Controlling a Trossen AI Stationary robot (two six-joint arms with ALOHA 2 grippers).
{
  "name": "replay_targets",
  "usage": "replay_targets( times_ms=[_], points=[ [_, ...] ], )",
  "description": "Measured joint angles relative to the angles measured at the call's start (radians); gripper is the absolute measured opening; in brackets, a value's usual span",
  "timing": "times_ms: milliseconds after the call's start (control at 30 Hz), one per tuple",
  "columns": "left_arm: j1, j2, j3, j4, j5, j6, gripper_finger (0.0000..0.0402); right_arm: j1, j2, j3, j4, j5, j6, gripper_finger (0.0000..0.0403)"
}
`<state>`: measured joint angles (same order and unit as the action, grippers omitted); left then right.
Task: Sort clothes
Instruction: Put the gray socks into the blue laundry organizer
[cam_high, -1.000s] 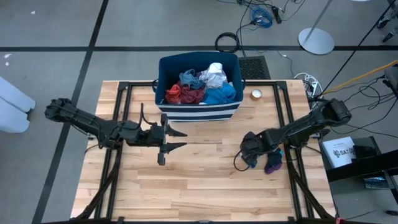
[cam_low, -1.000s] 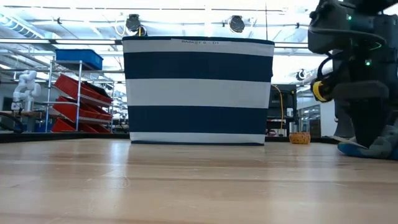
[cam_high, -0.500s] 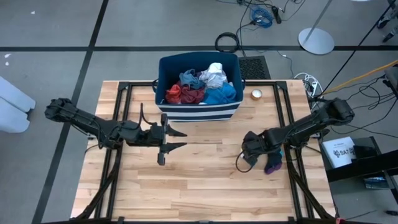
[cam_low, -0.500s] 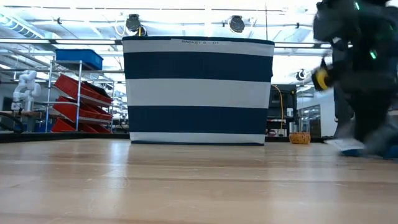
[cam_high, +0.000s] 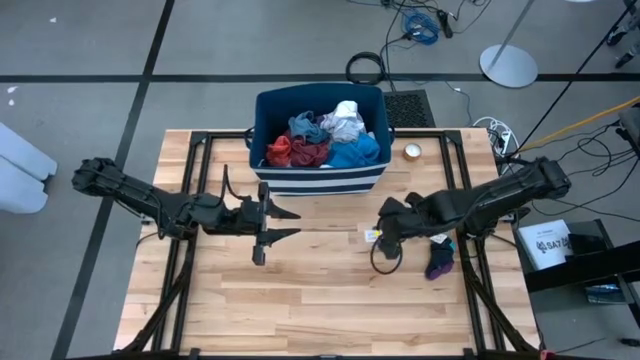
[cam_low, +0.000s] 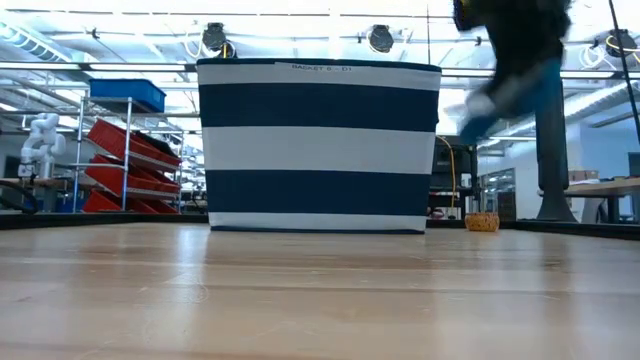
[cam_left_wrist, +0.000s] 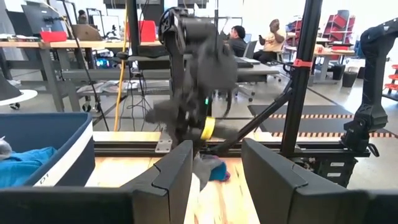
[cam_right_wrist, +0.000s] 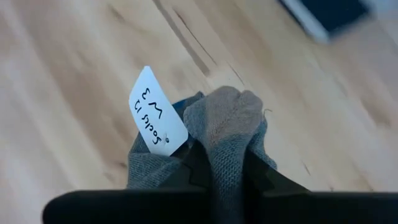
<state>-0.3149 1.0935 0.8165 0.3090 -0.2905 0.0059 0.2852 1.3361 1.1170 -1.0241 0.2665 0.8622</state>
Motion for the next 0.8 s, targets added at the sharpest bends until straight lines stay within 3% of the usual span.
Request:
replay_targets(
  times_ms=[300, 567, 800],
  points=[
    [0.004, 0.0, 0.0, 0.005, 0.0, 0.033, 0.0148, -0.045, -0.001, 0.279, 0.092, 0.026, -0.291, 0.0021],
    [0.029, 0.0, 0.0, 0.008, -0.001, 0.085, 0.0148, -0.254, 0.01, 0.436, 0.34, 0.015, -0.606, 0.0019],
    [0.041, 0.0, 0.0, -0.017, -0.002, 0.217, 0.0148, -0.5, 0.102, 0.48, 0.585, -0.183, -0.748, 0.0018]
  ],
)
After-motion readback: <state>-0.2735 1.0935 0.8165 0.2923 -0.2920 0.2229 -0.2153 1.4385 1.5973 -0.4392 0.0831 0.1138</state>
